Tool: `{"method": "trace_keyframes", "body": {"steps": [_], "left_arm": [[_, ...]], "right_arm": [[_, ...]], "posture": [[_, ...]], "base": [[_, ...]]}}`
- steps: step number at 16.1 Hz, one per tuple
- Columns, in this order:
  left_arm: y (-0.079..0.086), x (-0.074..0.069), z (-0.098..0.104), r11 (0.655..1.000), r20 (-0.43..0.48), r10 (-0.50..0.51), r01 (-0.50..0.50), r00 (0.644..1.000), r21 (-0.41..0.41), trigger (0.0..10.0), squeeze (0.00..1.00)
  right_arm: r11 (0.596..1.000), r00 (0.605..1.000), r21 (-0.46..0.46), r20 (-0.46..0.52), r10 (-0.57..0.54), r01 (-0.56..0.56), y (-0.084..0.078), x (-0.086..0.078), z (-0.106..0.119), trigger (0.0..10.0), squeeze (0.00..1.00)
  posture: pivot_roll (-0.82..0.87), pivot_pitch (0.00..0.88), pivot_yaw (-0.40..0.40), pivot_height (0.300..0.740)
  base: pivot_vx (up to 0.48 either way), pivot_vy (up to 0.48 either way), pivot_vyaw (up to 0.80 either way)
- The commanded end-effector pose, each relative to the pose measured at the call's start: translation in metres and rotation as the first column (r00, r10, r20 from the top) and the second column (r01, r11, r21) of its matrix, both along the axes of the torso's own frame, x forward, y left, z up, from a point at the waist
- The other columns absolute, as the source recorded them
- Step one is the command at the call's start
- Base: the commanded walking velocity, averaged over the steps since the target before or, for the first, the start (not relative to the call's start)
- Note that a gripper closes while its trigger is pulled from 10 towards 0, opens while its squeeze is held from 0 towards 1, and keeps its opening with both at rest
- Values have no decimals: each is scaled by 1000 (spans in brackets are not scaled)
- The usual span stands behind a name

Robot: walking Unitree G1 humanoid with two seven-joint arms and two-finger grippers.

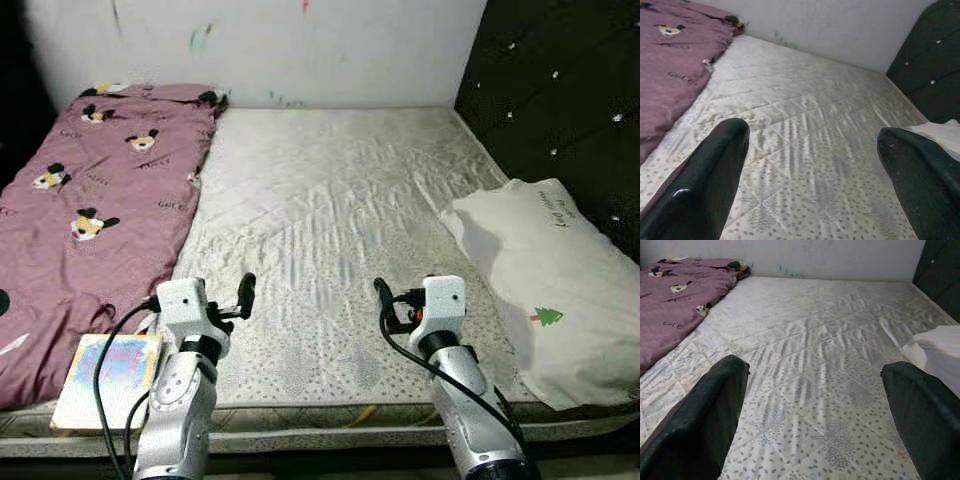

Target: Clean up the room

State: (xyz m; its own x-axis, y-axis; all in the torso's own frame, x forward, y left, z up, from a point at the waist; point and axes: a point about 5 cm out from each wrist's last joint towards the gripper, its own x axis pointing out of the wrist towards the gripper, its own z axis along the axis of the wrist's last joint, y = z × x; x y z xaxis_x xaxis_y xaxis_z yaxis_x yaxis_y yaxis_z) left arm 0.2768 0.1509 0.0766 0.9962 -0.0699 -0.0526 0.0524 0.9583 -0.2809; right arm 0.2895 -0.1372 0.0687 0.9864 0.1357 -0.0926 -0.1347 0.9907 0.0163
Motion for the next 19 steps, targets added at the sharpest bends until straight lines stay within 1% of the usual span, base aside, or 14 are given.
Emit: {"method": "trace_keyframes", "body": {"steps": [1, 3, 14, 17, 19], "left_arm": [[0, 0, -2, 1000, -15, 1, -1, 1000, -2, 10000, 0], [0, 0, -2, 1000, -16, 2, -2, 1000, -3, 10000, 0], [0, 2, -2, 1000, -26, 7, -7, 1000, -4, 10000, 0], [-1, 2, -3, 1000, -29, 7, -7, 1000, -3, 10000, 0], [-1, 3, -3, 1000, -30, 7, -7, 1000, -3, 10000, 0]], "right_arm": [[1000, 1000, 0, -1, 6, -6, -1, 1, 1, 10000, 0], [1000, 1000, 1, -2, 5, -5, -1, 1, 1, 10000, 0], [1000, 1000, 4, -7, 3, -3, -1, 2, 1, 10000, 0], [1000, 1000, 5, -9, 2, -2, -1, 3, 0, 10000, 0], [1000, 1000, 7, -10, 2, -2, -1, 3, 0, 10000, 0]], "posture": [[16, 0, -6, 740], [15, 0, -8, 740], [14, 0, -7, 740], [14, 0, -8, 740], [14, 0, -8, 740]], "base": [[0, 480, 688], [0, 480, 584], [0, 480, 0], [0, 480, -581], [0, 480, 0]]}}
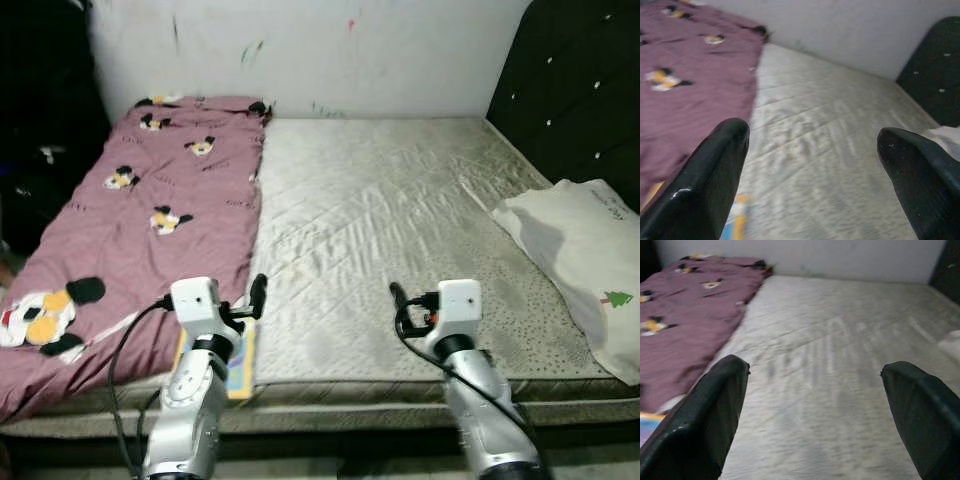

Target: Clean up the room

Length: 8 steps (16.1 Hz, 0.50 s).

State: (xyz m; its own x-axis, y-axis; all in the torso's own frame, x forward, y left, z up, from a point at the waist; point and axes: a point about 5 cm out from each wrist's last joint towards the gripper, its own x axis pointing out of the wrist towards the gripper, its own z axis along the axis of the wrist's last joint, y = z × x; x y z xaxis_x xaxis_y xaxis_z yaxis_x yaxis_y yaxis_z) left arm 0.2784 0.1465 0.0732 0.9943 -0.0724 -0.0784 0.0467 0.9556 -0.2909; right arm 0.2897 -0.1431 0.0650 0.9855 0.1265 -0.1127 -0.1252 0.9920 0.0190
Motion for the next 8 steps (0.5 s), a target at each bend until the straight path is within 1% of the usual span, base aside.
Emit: {"method": "trace_keyframes", "body": {"steps": [1, 2, 3, 5, 6, 8], "left_arm": [[3, 1, 0, 1000, -5, 7, -7, 1000, 6, 10000, 0], [3, 1, 0, 1000, -2, 5, -5, 1000, 3, 10000, 0], [4, 1, 1, 1000, 9, 12, -12, 1000, -9, 10000, 0], [4, 1, 1, 1000, 9, 10, -10, 1000, 16, 10000, 0], [3, 1, 1, 1000, 10, 9, -9, 1000, 9, 10000, 0], [3, 2, 0, 1000, 9, 8, -8, 1000, 3, 10000, 0]], "right_arm": [[1000, 1000, 7, 9, 12, -12, 5, 3, 3, 10000, 0], [1000, 1000, 6, 8, 13, -13, 5, 3, 3, 10000, 0], [1000, 1000, 6, 7, 15, -15, 5, 3, 3, 10000, 0], [1000, 1000, 6, 6, 17, -17, 5, 3, 3, 10000, 0], [1000, 1000, 6, 6, 17, -17, 5, 3, 3, 10000, 0], [1000, 1000, 8, 4, 18, -18, 5, 4, 2, 10000, 0]], "posture": [[16, 0, -9, 740], [16, 0, -9, 740], [16, 0, -9, 740], [16, 0, -9, 740], [16, 0, -9, 740], [18, 0, -10, 740]], "base": [[0, 480, 0], [0, 480, 0], [0, 0, 0], [0, 0, 0], [0, 0, 0], [309, 0, 0]]}}
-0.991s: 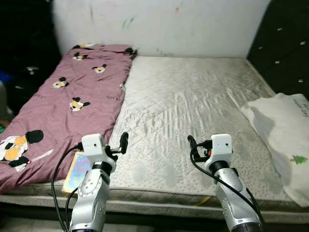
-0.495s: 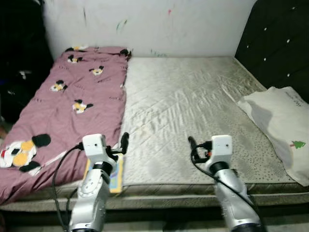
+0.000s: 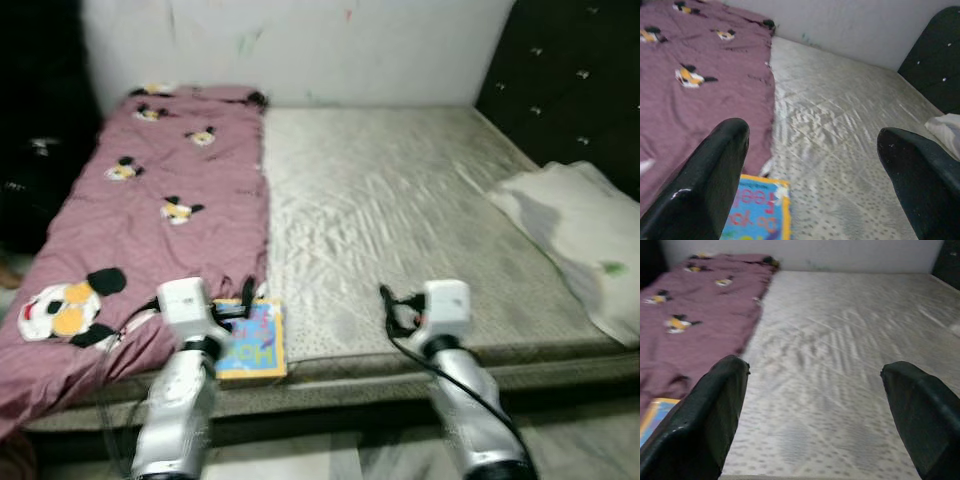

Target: Clean up the room

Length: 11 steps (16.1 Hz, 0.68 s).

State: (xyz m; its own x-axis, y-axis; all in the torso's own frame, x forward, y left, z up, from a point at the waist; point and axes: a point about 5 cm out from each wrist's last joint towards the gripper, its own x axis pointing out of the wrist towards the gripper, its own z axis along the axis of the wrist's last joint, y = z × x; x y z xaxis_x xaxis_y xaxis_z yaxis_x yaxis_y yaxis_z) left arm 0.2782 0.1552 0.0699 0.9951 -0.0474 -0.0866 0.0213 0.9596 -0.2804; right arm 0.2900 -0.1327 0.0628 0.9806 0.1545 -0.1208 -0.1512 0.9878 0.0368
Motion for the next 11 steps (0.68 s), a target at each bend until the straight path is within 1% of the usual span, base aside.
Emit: {"method": "trace_keyframes", "body": {"steps": [1, 11], "left_arm": [[-5, 2, 4, 1000, 18, -16, 16, 1000, -8, 10000, 0], [-5, 4, 4, 1000, 21, -15, 16, 1000, -9, 10000, 0]], "right_arm": [[1000, 1000, -8, 15, -9, 9, -5, 4, 5, 10000, 0], [1000, 1000, -1, 16, -14, 14, -6, 5, 5, 10000, 0]], "posture": [[17, 0, -8, 740], [13, 0, -8, 740]], "base": [[304, 0, 0], [267, 0, 0]]}}
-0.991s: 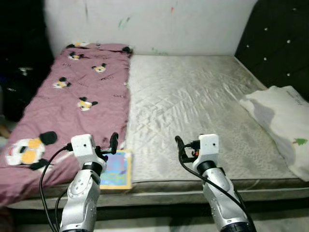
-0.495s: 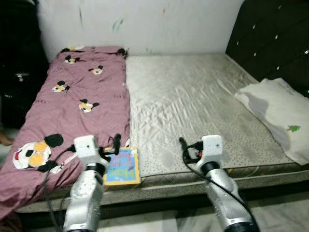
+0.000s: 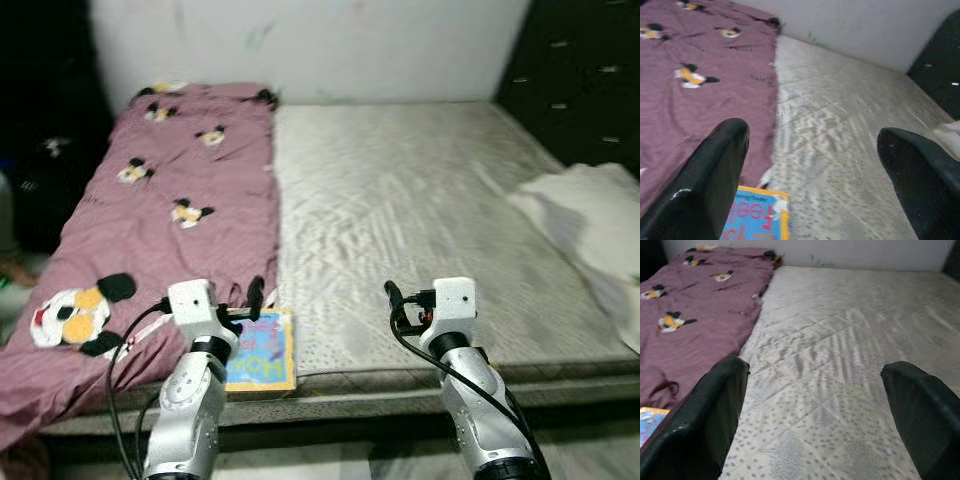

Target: Clean up the room

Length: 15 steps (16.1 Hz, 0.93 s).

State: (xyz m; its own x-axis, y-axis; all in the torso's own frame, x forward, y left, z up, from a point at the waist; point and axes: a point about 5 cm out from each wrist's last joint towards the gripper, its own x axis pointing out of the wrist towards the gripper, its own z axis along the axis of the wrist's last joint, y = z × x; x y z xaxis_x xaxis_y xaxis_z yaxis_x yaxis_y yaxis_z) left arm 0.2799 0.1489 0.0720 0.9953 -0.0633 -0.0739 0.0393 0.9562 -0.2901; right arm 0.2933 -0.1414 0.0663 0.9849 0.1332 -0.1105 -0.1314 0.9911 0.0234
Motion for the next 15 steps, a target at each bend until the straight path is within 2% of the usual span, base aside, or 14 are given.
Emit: {"method": "trace_keyframes", "body": {"steps": [1, 4, 7, 9, 10, 11, 12, 15], "left_arm": [[1, 2, 2, 1000, 7, 0, 0, 1000, 1, 10000, 0], [1, 3, 2, 1000, 6, 1, -1, 1000, 0, 10000, 0], [4, 4, 0, 1000, 4, -3, 3, 1000, 2, 10000, 0], [0, 8, 0, 999, 12, -49, 49, 999, 16, 10000, 0], [1, 8, 2, 999, 6, -40, 40, 999, -6, 10000, 0], [4, 7, 3, 1000, 6, -26, 26, 1000, -5, 10000, 0], [4, 8, 2, 1000, 0, -28, 28, 1000, 12, 10000, 0], [2, 10, -1, 998, -20, -46, 47, 999, 51, 10000, 0]], "right_arm": [[1000, 1000, 10, 4, 7, -7, 3, 2, 2, 10000, 0], [1000, 1000, 9, 4, 7, -7, 3, 3, 2, 10000, 0], [1000, 1000, -12, -15, 8, -8, 6, 4, -2, 10000, 0], [997, 1000, -82, -28, 4, -7, 8, 5, -4, 10000, 0], [995, 999, -96, -7, 38, -38, 14, 4, 0, 10000, 0], [999, 1000, -40, -10, 23, -23, 12, 7, 0, 10000, 0], [1000, 1000, -14, -14, 10, -11, 10, 9, 0, 10000, 0], [998, 999, -36, 6, 42, -42, 15, 9, 2, 10000, 0]], "posture": [[13, 0, -8, 740], [10, 0, -9, 740], [-16, 0, -56, 740], [-45, 0, -89, 740], [-34, 0, -87, 740], [-5, 0, -33, 740], [7, 0, -13, 740], [27, 0, 23, 740]], "base": [[240, 0, 0], [164, 0, 0], [0, 0, 0], [0, 0, 0], [0, 0, 0], [0, 0, 0], [0, 0, 0], [0, 0, 0]]}}
